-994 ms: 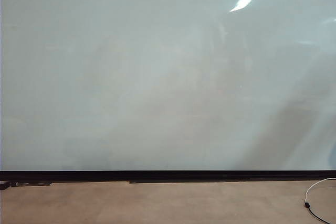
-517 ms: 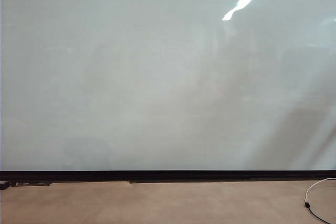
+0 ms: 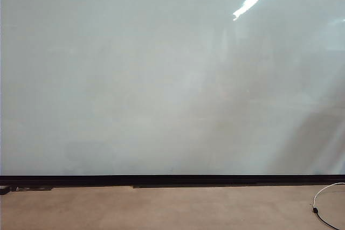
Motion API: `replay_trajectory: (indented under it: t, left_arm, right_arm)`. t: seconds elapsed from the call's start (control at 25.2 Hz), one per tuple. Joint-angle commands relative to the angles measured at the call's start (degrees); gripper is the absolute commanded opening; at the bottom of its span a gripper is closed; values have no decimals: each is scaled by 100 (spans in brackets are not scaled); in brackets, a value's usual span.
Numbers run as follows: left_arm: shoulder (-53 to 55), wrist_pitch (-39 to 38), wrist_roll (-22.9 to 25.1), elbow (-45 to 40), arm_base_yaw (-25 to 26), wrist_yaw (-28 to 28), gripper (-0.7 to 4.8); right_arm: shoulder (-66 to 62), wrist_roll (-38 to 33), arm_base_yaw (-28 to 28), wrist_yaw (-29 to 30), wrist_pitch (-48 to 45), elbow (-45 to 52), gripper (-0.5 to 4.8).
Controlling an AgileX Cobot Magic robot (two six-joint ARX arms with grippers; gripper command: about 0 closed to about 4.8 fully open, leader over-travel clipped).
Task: Pick up the pen on the shelf to the right of the whiteboard and draw a rectangle.
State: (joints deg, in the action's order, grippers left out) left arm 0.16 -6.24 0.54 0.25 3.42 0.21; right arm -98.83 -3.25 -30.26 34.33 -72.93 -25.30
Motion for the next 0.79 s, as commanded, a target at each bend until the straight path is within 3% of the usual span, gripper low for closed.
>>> replay_trajectory:
  t: [0.04, 0.79]
  left_arm:
    - [2, 66, 7, 13, 7, -2, -4]
    - [2, 66, 4, 13, 9, -2, -4]
  right_arm:
    - [-275, -48, -7, 184, -214, -223, 244]
    - [-953, -258, 7, 643, -238, -1032, 244]
